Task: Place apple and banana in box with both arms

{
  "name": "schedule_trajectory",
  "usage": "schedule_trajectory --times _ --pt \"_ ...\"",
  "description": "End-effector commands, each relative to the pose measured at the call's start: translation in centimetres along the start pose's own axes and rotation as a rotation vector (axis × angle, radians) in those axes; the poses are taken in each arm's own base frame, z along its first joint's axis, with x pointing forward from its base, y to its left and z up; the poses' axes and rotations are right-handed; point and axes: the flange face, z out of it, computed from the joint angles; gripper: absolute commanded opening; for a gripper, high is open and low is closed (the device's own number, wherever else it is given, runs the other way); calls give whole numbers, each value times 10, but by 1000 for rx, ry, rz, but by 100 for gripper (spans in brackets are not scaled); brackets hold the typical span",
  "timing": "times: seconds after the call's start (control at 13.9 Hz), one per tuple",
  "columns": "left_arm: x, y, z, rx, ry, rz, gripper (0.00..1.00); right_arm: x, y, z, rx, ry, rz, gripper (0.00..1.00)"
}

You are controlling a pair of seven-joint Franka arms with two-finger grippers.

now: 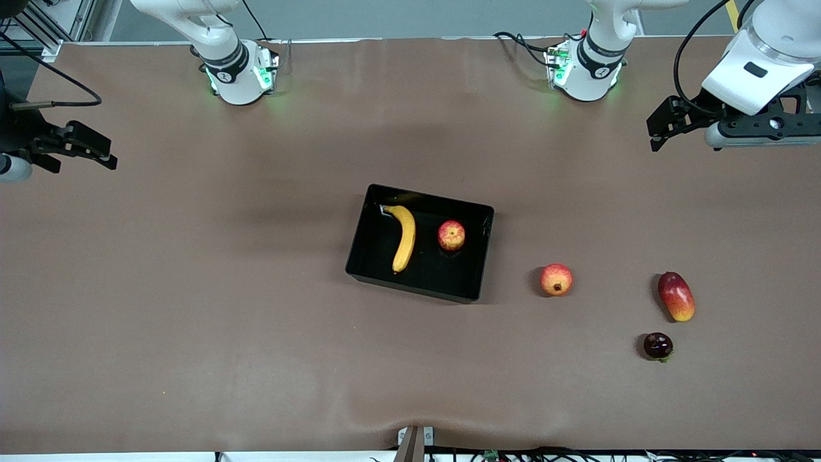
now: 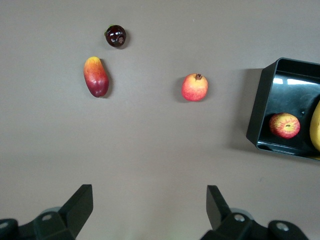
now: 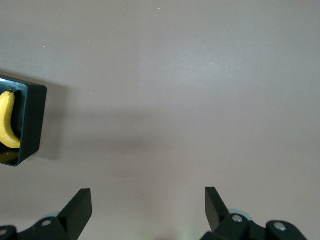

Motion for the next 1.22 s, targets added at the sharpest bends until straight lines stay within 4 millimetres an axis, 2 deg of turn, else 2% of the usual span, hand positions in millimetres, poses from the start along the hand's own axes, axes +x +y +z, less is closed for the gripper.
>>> schedule_trajectory --times 0.0,0.22,0.36,0.57,1.0,1.15 --pt "-4 -10 -8 -24 -12 18 100 3 8 -1 -7 -11 15 100" --pt "-1 -40 -8 -23 -21 2 100 6 8 4 -9 -20 14 100" --pt "1 -51 -4 -22 -31 -9 100 7 18 4 -13 -20 36 100" --pt "5 -54 -2 -25 -35 -24 100 6 35 2 -3 -14 64 100" --pt "10 -55 2 -28 -40 -33 100 7 37 2 -5 -6 67 100" --pt "11 -61 2 -54 -42 -54 100 7 37 2 -5 -6 67 100"
